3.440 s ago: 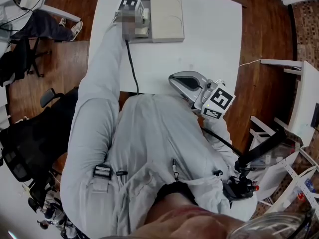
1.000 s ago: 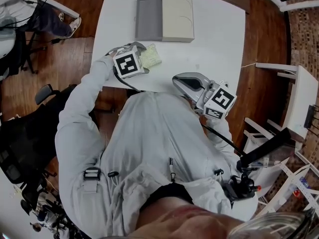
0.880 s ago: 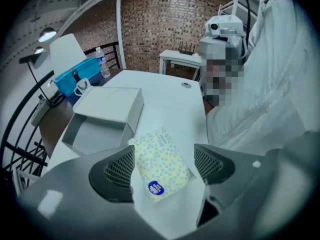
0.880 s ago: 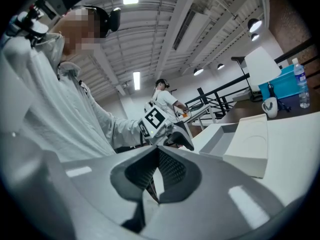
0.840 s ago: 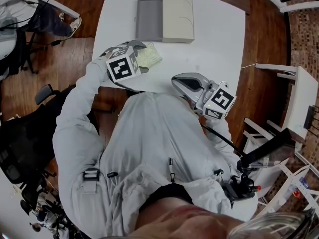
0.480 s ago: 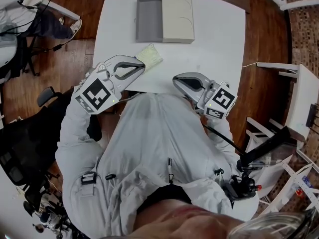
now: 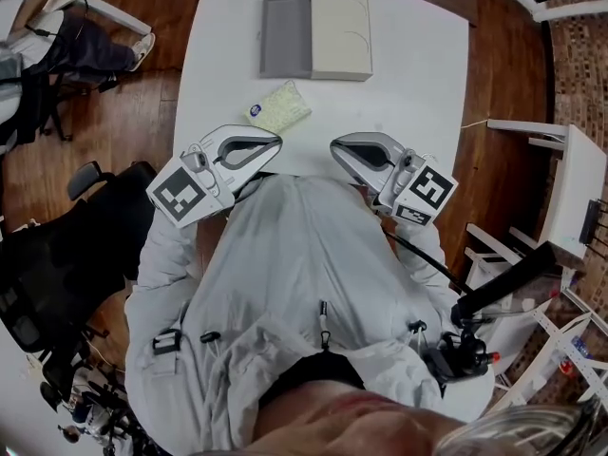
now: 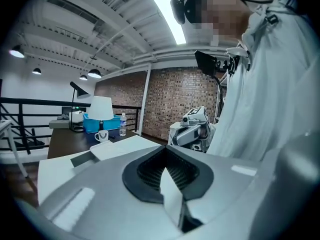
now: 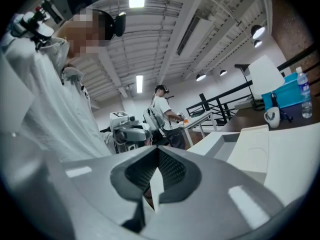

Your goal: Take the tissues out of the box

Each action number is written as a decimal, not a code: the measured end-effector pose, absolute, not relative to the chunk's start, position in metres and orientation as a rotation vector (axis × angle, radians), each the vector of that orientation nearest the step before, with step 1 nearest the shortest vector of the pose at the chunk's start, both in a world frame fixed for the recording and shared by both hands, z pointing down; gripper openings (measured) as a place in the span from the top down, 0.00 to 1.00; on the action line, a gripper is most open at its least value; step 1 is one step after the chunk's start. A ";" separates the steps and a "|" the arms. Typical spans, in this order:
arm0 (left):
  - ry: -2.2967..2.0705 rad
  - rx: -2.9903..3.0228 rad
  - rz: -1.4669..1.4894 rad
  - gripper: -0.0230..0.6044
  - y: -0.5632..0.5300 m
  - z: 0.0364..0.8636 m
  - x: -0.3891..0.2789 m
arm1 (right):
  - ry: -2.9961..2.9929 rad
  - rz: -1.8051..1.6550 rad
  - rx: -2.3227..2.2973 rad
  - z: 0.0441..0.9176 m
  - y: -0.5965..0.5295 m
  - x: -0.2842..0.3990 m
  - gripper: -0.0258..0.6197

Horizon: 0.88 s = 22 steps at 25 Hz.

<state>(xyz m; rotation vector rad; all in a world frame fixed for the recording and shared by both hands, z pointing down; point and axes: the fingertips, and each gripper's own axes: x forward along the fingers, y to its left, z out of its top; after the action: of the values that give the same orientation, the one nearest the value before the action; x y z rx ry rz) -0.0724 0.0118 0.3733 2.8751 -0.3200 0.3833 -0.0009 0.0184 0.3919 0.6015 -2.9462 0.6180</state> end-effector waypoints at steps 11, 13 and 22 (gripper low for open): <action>-0.304 2.878 0.415 0.94 0.017 0.372 -0.079 | -2.920 0.561 0.615 0.392 0.024 -0.013 0.96; -0.303 2.880 0.418 0.94 0.018 0.373 -0.080 | -2.920 0.565 0.613 0.393 0.025 -0.015 0.96; -0.314 2.879 0.428 0.94 0.021 0.375 -0.085 | -2.928 0.569 0.608 0.391 0.026 -0.020 0.96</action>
<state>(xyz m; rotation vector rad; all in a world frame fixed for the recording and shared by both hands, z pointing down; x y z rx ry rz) -0.0851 0.0209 0.3749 2.8792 -0.3143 0.4283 -0.0201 0.0256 0.3914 0.6077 -2.9284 0.5686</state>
